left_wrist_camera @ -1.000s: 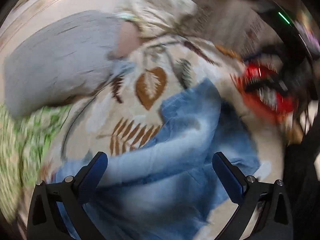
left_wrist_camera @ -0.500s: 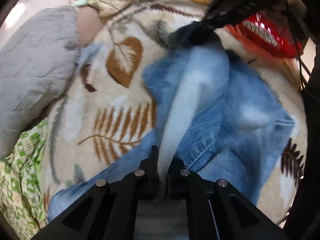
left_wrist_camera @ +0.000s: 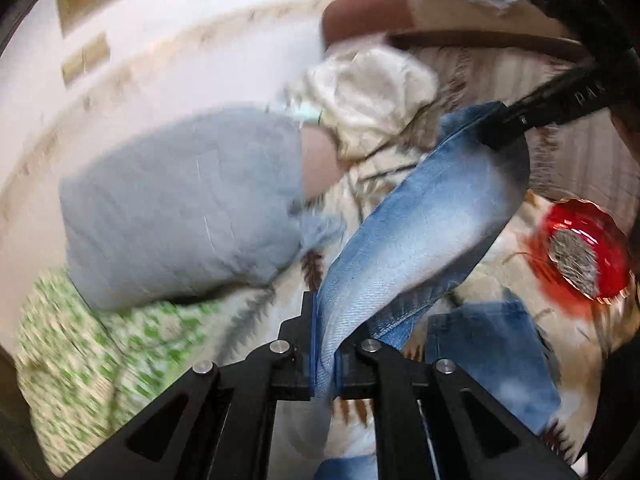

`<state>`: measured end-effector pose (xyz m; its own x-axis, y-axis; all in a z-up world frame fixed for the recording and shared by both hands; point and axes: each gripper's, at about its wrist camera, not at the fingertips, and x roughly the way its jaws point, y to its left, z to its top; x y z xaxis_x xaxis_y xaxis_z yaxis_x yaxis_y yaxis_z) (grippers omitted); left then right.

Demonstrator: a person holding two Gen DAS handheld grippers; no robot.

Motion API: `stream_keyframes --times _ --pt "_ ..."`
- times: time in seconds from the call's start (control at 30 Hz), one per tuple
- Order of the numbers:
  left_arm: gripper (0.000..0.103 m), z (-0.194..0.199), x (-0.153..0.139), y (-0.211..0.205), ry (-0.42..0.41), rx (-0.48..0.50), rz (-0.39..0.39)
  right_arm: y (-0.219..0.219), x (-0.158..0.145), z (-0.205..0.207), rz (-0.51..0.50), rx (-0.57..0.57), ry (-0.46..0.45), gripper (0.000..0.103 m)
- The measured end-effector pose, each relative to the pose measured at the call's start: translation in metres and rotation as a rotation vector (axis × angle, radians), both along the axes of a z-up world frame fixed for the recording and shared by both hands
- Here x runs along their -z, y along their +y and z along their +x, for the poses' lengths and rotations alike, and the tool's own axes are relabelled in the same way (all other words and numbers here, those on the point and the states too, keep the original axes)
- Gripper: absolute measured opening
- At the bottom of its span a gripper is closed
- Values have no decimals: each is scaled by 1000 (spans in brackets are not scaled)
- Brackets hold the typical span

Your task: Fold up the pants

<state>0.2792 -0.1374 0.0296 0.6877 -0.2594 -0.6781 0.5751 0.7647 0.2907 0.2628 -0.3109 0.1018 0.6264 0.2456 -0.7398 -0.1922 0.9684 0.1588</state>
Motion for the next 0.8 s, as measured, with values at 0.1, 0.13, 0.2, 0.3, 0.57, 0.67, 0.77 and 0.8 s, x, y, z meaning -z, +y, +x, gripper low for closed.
stream_keyframes --times 0.1,0.13,0.2,0.3,0.57,0.67,0.77,0.8 --pt "92 31 46 -4 34 -131 94 -1 47 58 -107 115 100 102" --pt "92 35 55 0 40 -154 80 -6 68 73 -130 156 138 102" --pt "92 32 64 13 67 -169 36 -20 92 81 -78 199 191 102" --pt "92 20 70 33 67 -162 59 -31 112 72 -6 183 203 102" --pt "92 -42 57 110 60 -231 69 -32 122 27 -76 118 175 102" --pt "92 -62 60 143 64 -272 101 -25 131 8 -121 84 179 102" --pt "92 -74 65 189 80 -360 123 -11 142 -4 -96 25 199 102" --pt "92 -74 66 200 89 -384 119 -5 144 -7 -88 -1 198 102"
